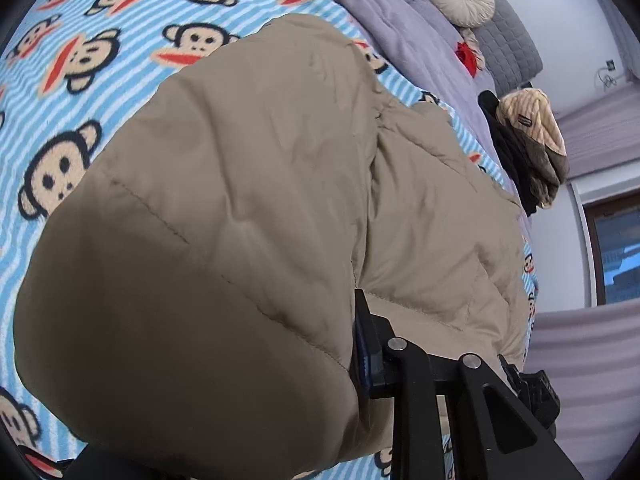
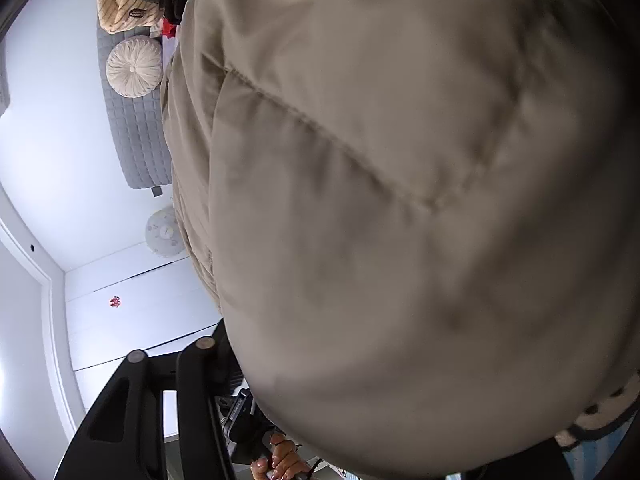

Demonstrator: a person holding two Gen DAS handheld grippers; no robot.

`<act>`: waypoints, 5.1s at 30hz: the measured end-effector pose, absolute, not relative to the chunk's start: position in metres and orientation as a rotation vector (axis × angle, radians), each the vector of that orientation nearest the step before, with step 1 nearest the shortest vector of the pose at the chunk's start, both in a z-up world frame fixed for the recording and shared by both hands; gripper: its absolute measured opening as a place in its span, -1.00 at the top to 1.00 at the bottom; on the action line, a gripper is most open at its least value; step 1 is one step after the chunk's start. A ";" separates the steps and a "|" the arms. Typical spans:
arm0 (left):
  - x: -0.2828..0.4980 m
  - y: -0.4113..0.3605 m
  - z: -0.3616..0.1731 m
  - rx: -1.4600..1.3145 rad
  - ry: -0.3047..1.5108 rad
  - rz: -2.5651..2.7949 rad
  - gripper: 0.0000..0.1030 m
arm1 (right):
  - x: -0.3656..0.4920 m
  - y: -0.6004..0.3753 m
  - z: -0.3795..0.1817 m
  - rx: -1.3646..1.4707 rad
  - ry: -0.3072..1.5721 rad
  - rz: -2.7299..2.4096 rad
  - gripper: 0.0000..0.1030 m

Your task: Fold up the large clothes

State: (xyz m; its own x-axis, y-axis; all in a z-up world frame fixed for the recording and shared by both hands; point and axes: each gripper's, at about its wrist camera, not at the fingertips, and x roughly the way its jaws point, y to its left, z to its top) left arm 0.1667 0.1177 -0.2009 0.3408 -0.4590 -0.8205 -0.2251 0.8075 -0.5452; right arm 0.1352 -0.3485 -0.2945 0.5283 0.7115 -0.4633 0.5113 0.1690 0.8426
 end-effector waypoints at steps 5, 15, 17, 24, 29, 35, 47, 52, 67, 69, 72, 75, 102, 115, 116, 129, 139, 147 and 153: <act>0.159 0.111 -0.178 -0.597 1.228 -0.252 0.46 | 0.127 -0.352 -0.276 1.451 1.108 0.237 0.46; 0.091 0.108 -0.154 -0.555 1.295 -0.385 0.46 | 0.072 -0.358 -0.249 1.396 1.194 0.278 0.47; 0.065 0.107 -0.155 -0.530 1.342 -0.409 0.46 | 0.051 -0.358 -0.247 1.384 1.230 0.279 0.47; -0.020 0.107 -0.187 -0.471 1.571 -0.397 0.46 | -0.029 -0.364 -0.259 1.360 1.364 0.238 0.43; -0.025 0.101 -0.203 -0.430 1.619 -0.366 0.45 | -0.033 -0.364 -0.275 1.302 1.433 0.145 -0.02; -0.028 0.111 -0.159 -0.286 1.623 -0.405 0.45 | -0.028 -0.357 -0.242 1.133 1.546 0.212 -0.43; 0.019 0.141 -0.093 -0.220 1.446 -0.431 0.45 | 0.023 -0.352 -0.175 1.090 1.363 0.398 -0.30; 0.069 0.118 -0.116 -0.199 1.367 -0.271 0.45 | 0.085 -0.347 -0.164 0.760 1.408 0.280 0.31; 0.098 0.110 -0.175 -0.049 1.383 -0.104 0.45 | 0.152 -0.359 -0.218 0.614 1.390 -0.026 0.37; 0.093 0.113 -0.162 -0.096 1.331 -0.123 0.16 | 0.150 -0.362 -0.217 0.621 1.392 -0.026 0.37; 0.088 0.114 -0.142 -0.110 1.246 -0.101 -0.99 | 0.149 -0.365 -0.216 0.624 1.396 -0.032 0.36; 0.089 0.114 -0.134 -0.093 1.221 -0.071 -0.99 | 0.151 -0.360 -0.215 0.600 1.405 -0.038 0.32; 0.087 0.119 -0.160 0.002 1.409 -0.041 -0.99 | 0.118 -0.268 -0.160 0.524 1.411 0.079 -1.00; 0.077 0.156 -0.172 -0.104 1.455 -0.181 -0.99 | 0.116 -0.233 -0.163 0.524 1.423 0.099 -1.00; 0.076 0.162 -0.175 -0.140 1.470 -0.209 -0.99 | 0.117 -0.231 -0.162 0.520 1.417 0.097 -1.00; 0.076 0.144 -0.232 -0.378 1.616 -0.628 -0.99 | 0.140 -0.207 -0.187 0.453 1.364 0.108 0.66; 0.081 0.110 -0.244 -0.334 1.621 -0.796 -0.35 | 0.164 -0.206 -0.202 0.441 1.318 0.040 0.66; 0.075 0.088 -0.185 -0.443 1.571 -0.933 0.34 | 0.176 -0.212 -0.234 0.491 1.378 0.026 0.72; 0.059 0.024 -0.099 -0.383 1.443 -1.070 0.34 | 0.177 -0.221 -0.244 0.556 1.378 0.053 0.73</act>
State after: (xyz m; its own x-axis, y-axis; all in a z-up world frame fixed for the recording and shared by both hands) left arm 0.0590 0.0238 -0.0987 -0.2084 -0.7689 -0.6045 0.3550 0.5164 -0.7793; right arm 0.1774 -0.2206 -0.2436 0.2124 0.3531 -0.9111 0.2823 0.8705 0.4032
